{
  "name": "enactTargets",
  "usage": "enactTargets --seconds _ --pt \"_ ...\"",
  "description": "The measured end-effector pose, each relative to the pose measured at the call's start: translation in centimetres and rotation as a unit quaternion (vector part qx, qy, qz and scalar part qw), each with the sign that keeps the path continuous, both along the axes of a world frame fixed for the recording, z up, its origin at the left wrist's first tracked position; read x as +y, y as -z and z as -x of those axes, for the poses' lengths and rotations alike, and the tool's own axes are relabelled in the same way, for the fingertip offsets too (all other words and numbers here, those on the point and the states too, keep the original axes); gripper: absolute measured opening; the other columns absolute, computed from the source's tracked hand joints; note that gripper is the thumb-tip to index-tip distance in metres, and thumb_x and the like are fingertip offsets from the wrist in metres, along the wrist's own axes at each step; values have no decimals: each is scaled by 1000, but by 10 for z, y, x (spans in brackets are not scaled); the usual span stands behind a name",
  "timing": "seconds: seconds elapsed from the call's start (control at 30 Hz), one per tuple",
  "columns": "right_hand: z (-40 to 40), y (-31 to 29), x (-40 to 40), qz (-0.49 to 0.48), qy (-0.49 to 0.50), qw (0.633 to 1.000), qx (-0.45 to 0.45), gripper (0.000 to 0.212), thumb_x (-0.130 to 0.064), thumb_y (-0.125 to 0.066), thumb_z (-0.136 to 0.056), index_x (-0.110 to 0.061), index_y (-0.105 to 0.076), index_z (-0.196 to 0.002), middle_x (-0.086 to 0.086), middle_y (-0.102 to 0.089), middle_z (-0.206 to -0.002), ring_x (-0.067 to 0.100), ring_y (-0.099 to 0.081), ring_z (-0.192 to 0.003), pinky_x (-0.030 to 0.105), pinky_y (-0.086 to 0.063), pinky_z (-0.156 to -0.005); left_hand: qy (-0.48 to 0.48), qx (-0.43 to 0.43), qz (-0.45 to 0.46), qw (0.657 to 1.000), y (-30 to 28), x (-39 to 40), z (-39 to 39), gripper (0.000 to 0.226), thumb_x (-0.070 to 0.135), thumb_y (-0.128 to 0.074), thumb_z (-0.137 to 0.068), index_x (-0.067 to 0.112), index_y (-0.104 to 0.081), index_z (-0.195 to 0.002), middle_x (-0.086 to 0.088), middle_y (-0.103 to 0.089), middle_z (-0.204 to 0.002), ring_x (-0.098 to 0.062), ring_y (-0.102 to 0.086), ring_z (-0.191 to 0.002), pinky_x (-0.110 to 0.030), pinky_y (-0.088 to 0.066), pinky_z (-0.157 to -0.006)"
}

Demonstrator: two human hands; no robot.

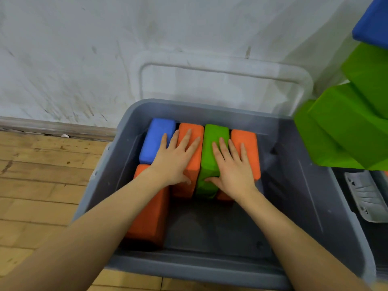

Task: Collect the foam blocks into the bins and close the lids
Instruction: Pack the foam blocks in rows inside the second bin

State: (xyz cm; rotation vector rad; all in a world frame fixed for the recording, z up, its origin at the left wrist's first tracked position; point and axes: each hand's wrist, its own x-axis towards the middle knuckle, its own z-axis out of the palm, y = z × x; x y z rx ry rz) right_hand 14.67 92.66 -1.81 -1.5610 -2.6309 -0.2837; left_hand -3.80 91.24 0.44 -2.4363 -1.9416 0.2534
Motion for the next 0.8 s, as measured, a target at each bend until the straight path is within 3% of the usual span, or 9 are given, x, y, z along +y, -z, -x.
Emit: enactTargets --seconds 0.2,0.4,0.57,0.8 --pt "1 5 -2 -23 -22 999 3 104 -56 -84 -48 -5 -51 -132 20 -51 -135 41 -49 -123 65 -29 -102 -1 -21 -24 999 -2 -5 1 112 49 -68 -78 12 11 -148 -13 12 -156 -45 1 -141 -47 0 -115" --pt "-1 5 0 -26 -15 1000 5 103 -55 -84 -48 -3 -52 -131 21 -52 -134 42 -50 -122 68 -28 -99 -29 25 -30 999 4 -6 -12 108 46 -64 -81 13 15 -148 -12 10 -157 -43 1 -142 -50 1 -114" --pt "9 4 0 -7 -5 1000 1 105 -55 -84 -48 -7 -49 -135 17 -50 -138 38 -47 -126 63 -32 -101 -56 25 -24 998 8 -13 -8 110 49 -64 -80 17 19 -147 -8 15 -157 -37 4 -143 -56 1 -111" --pt "9 -9 -2 65 -10 998 5 100 -56 -63 -78 -18 -7 -151 6 -5 -159 29 -5 -146 51 -3 -114 -45 -18 -11 999 2 -18 -2 108 45 -65 -81 19 15 -148 -5 13 -157 -36 6 -143 -55 2 -112"
